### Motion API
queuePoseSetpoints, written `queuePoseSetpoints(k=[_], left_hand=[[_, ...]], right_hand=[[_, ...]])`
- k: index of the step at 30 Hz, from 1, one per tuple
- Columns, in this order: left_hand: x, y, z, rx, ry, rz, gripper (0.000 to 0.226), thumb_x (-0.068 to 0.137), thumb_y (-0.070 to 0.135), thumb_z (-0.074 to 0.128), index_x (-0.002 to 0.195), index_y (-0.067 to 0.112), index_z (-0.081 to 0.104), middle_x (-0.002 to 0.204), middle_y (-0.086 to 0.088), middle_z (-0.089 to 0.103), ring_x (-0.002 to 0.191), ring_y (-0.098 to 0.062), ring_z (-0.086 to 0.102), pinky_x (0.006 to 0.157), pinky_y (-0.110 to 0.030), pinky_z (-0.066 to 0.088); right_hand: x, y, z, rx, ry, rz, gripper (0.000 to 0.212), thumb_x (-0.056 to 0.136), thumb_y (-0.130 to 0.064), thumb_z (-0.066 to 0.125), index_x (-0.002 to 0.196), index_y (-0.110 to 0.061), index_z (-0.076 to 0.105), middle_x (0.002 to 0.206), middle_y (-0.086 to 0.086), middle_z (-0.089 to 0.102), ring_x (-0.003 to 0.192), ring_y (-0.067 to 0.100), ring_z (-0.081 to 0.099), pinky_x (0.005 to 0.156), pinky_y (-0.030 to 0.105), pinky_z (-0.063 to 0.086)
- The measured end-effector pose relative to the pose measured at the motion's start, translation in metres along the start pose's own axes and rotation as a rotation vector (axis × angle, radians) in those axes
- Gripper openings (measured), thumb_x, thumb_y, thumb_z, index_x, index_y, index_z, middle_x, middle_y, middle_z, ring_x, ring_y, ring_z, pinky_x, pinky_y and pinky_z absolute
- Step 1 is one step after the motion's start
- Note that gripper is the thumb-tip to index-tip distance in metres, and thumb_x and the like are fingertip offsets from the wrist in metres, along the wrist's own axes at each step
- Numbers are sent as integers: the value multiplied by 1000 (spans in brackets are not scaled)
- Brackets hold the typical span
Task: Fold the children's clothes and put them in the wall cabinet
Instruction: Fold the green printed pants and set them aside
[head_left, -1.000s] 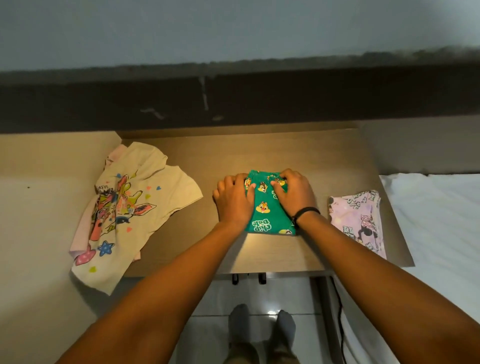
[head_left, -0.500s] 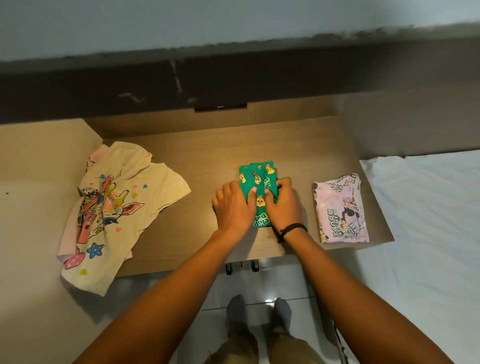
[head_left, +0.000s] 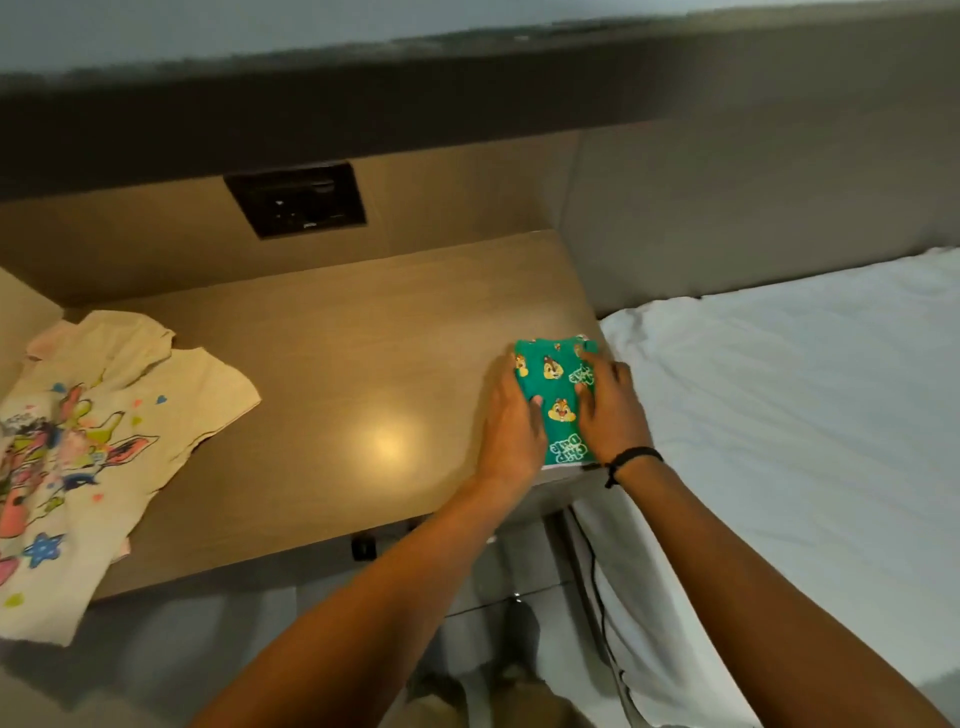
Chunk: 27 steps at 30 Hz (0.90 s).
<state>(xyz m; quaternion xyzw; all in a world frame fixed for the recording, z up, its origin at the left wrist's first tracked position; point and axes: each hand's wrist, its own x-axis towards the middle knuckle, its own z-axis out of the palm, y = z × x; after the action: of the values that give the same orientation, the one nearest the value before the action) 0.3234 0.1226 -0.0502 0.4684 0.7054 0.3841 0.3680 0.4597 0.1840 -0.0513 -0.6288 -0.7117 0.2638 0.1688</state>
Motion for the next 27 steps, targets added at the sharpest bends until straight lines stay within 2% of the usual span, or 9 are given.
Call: queuePoseSetpoints(k=[1, 4, 5, 8, 10, 15, 19, 23, 27], left_hand=[[0, -4, -2, 82, 26, 44, 68, 106, 11, 57, 164, 9, 22, 156, -15, 41, 136, -25, 49, 96, -2, 40], [10, -25, -13, 498, 87, 266, 66, 109, 33, 49, 165, 15, 20, 164, -14, 32, 149, -33, 35, 120, -42, 38], [13, -34, -16, 607, 65, 313, 64, 110, 38, 41, 166, 17, 19, 170, -12, 26, 155, -33, 26, 123, -48, 33], [20, -47, -17, 705, -57, 308, 65, 111, 45, 25, 169, 18, 13, 177, -4, 12, 164, -27, 7, 130, -50, 19], [20, -45, -7, 683, -80, 273, 66, 112, 46, 23, 169, 17, 9, 178, -3, 9, 164, -24, 3, 132, -49, 13], [23, -28, 22, 677, -65, 211, 67, 110, 45, 21, 169, 13, 12, 177, -5, 11, 164, -24, 5, 133, -46, 9], [21, -28, 18, 689, -66, 212, 66, 111, 46, 18, 169, 15, 10, 178, -5, 9, 164, -24, 2, 133, -46, 4], [8, -45, -37, 681, 6, 183, 71, 107, 50, 10, 168, 14, 16, 177, -10, 11, 164, -27, 1, 133, -49, 1], [-18, -103, -167, 772, 238, 47, 69, 109, 48, 17, 166, 10, 24, 174, -17, 21, 163, -33, 10, 132, -52, 3]], right_hand=[[1, 3, 2, -77, 3, -12, 49, 103, -19, 52, 151, -19, 40, 146, 17, 44, 124, 37, 57, 99, 47, 52], [-1, 4, 1, -380, 166, -130, 55, 103, -30, 53, 154, -18, 37, 161, 15, 35, 144, 38, 38, 109, 55, 42], [-3, 3, 3, -424, 144, -197, 55, 106, -34, 46, 157, -18, 33, 165, 12, 31, 151, 36, 30, 113, 55, 38], [-7, 10, 17, -447, -77, -272, 63, 108, -46, 19, 164, -18, 14, 172, 6, 15, 159, 29, 9, 125, 52, 24], [0, 23, 20, -425, -130, -270, 65, 108, -49, 11, 165, -19, 5, 173, 4, 8, 160, 26, 3, 128, 50, 19], [19, 43, 2, -408, -188, -304, 67, 106, -49, 13, 165, -18, 8, 173, 4, 10, 159, 25, 6, 128, 45, 19], [22, 38, -6, -586, -132, -345, 67, 107, -50, 12, 164, -16, 13, 172, 7, 15, 159, 29, 6, 128, 52, 12], [5, -27, 8, -495, -52, -443, 61, 107, -41, 25, 162, -12, 25, 169, 9, 26, 159, 30, 10, 128, 51, 8], [-15, -129, 79, -338, -174, -607, 61, 107, -39, 29, 162, -12, 27, 169, 9, 25, 158, 28, 13, 127, 47, 12]])
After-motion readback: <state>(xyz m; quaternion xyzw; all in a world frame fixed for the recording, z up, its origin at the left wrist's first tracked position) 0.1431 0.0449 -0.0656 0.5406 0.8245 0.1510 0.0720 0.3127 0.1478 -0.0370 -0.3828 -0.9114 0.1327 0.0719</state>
